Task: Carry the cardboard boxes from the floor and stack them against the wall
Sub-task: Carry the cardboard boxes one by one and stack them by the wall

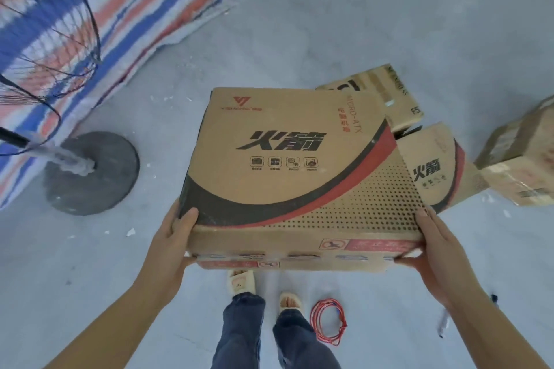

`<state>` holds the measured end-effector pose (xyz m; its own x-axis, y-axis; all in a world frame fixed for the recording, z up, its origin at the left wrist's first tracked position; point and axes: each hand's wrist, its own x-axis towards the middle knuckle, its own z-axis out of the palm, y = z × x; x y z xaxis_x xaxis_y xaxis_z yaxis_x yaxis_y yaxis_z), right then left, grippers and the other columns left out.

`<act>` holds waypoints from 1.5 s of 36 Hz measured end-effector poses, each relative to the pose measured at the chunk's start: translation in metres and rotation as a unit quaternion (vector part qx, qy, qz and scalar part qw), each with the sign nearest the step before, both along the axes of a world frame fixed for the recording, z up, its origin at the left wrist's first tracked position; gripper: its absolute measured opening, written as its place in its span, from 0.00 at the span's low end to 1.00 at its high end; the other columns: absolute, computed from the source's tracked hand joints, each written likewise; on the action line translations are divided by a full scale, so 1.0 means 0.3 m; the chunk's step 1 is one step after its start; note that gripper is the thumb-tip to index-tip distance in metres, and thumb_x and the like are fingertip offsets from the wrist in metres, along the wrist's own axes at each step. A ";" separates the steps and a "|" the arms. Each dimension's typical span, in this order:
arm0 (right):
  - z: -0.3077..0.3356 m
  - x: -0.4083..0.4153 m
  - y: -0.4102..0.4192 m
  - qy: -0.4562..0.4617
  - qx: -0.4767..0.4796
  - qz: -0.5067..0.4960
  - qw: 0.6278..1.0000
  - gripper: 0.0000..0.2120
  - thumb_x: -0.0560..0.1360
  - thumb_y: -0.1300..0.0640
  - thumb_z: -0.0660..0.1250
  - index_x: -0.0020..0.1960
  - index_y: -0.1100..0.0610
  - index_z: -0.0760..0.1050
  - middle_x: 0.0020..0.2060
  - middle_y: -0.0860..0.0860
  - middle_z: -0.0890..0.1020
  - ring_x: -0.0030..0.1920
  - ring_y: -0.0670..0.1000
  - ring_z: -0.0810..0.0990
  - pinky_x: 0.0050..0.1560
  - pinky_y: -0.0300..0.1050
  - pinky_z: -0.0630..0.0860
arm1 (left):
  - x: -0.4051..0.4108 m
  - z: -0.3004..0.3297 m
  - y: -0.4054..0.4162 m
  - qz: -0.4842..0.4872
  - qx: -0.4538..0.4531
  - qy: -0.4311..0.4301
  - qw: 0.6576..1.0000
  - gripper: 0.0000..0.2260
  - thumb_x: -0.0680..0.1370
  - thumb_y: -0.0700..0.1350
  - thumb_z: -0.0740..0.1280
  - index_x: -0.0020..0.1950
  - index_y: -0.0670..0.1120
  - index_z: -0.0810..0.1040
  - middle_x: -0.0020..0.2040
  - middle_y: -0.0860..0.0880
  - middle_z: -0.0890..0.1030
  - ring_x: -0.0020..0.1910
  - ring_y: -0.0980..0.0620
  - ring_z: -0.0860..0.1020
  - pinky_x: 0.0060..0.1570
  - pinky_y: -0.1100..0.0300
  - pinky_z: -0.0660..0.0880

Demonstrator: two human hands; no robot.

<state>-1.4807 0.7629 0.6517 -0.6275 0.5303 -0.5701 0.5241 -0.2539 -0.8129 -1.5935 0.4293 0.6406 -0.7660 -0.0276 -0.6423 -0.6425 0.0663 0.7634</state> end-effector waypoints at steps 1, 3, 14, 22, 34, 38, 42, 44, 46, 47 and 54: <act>0.040 0.004 -0.003 0.006 0.008 0.019 1.000 0.30 0.64 0.32 0.69 0.63 0.41 0.75 0.57 0.44 0.82 0.57 0.50 0.80 0.48 0.61 0.79 | 0.034 0.035 -0.014 0.015 0.008 0.004 1.000 0.13 0.82 0.49 0.58 0.64 0.61 0.69 0.54 0.61 0.77 0.54 0.58 0.75 0.51 0.47 0.74; 0.110 0.004 -0.011 0.021 0.018 0.041 0.999 0.18 0.74 0.41 0.65 0.62 0.44 0.76 0.57 0.48 0.82 0.57 0.53 0.80 0.48 0.61 0.78 | 0.104 0.091 -0.047 0.044 0.020 0.011 0.999 0.13 0.81 0.49 0.58 0.65 0.61 0.69 0.55 0.61 0.77 0.56 0.57 0.75 0.52 0.46 0.75; 0.330 0.069 -0.229 0.063 0.014 0.187 0.980 0.15 0.81 0.53 0.59 0.67 0.44 0.72 0.57 0.47 0.80 0.55 0.53 0.78 0.29 0.46 0.80 | 0.651 0.264 -0.277 0.278 0.009 0.050 0.959 0.17 0.81 0.51 0.59 0.70 0.58 0.67 0.61 0.57 0.75 0.64 0.50 0.69 0.53 0.43 0.74; 0.409 0.180 -0.528 0.068 -0.005 0.327 0.943 0.14 0.80 0.53 0.59 0.65 0.45 0.74 0.55 0.44 0.80 0.49 0.48 0.78 0.43 0.57 0.78 | 1.119 0.359 -0.444 0.437 0.001 0.055 0.898 0.15 0.80 0.51 0.60 0.67 0.60 0.71 0.62 0.55 0.75 0.64 0.49 0.70 0.57 0.36 0.73; 0.455 0.581 -1.130 0.070 -0.041 0.543 0.836 0.11 0.81 0.53 0.58 0.51 0.39 0.76 0.39 0.39 0.85 0.44 0.49 0.83 0.39 0.60 0.81 | 1.892 0.432 -0.716 0.621 -0.026 0.066 0.781 0.10 0.80 0.51 0.62 0.59 0.60 0.75 0.55 0.61 0.77 0.52 0.59 0.74 0.52 0.43 0.76; 0.436 0.801 -1.388 0.071 -0.060 0.589 0.803 0.12 0.82 0.55 0.57 0.52 0.42 0.76 0.40 0.40 0.85 0.42 0.45 0.83 0.41 0.59 0.80 | 2.191 0.461 -0.822 0.674 -0.041 0.070 0.735 0.09 0.80 0.50 0.62 0.59 0.59 0.76 0.54 0.59 0.78 0.51 0.57 0.76 0.52 0.43 0.77; 0.435 1.011 -1.626 0.070 -0.074 0.631 0.769 0.11 0.81 0.55 0.58 0.56 0.44 0.76 0.46 0.42 0.83 0.44 0.49 0.82 0.43 0.59 0.79 | 2.451 0.496 -0.904 0.725 -0.064 0.071 0.682 0.07 0.80 0.48 0.61 0.56 0.57 0.76 0.51 0.58 0.78 0.47 0.57 0.76 0.49 0.45 0.77; 0.444 1.101 -1.726 0.075 -0.077 0.658 0.746 0.10 0.81 0.55 0.58 0.53 0.46 0.77 0.41 0.41 0.85 0.38 0.48 0.84 0.31 0.52 0.80 | 2.563 0.505 -0.941 0.747 -0.064 0.077 0.657 0.08 0.80 0.47 0.61 0.55 0.57 0.77 0.49 0.58 0.79 0.45 0.59 0.76 0.48 0.46 0.76; 0.453 1.184 -1.819 0.076 -0.078 0.684 0.721 0.10 0.82 0.55 0.58 0.52 0.46 0.77 0.39 0.40 0.85 0.38 0.48 0.84 0.28 0.49 0.79 | 2.666 0.511 -0.973 0.769 -0.063 0.080 0.631 0.08 0.80 0.47 0.61 0.56 0.56 0.77 0.49 0.58 0.79 0.46 0.59 0.75 0.46 0.47 0.76; 0.461 1.226 -1.867 0.079 -0.080 0.698 0.708 0.10 0.82 0.54 0.57 0.54 0.45 0.77 0.40 0.40 0.85 0.41 0.49 0.84 0.31 0.49 0.80 | 2.716 0.511 -0.987 0.778 -0.066 0.082 0.620 0.08 0.80 0.47 0.61 0.56 0.56 0.77 0.50 0.58 0.79 0.47 0.58 0.75 0.45 0.47 0.76; 0.499 1.477 -2.196 0.101 -0.073 0.777 0.617 0.11 0.82 0.53 0.57 0.61 0.45 0.74 0.47 0.44 0.82 0.47 0.48 0.80 0.42 0.53 0.78 | 2.989 0.504 -1.063 0.838 -0.068 0.096 0.534 0.08 0.80 0.49 0.61 0.56 0.58 0.76 0.53 0.59 0.78 0.48 0.56 0.76 0.46 0.48 0.76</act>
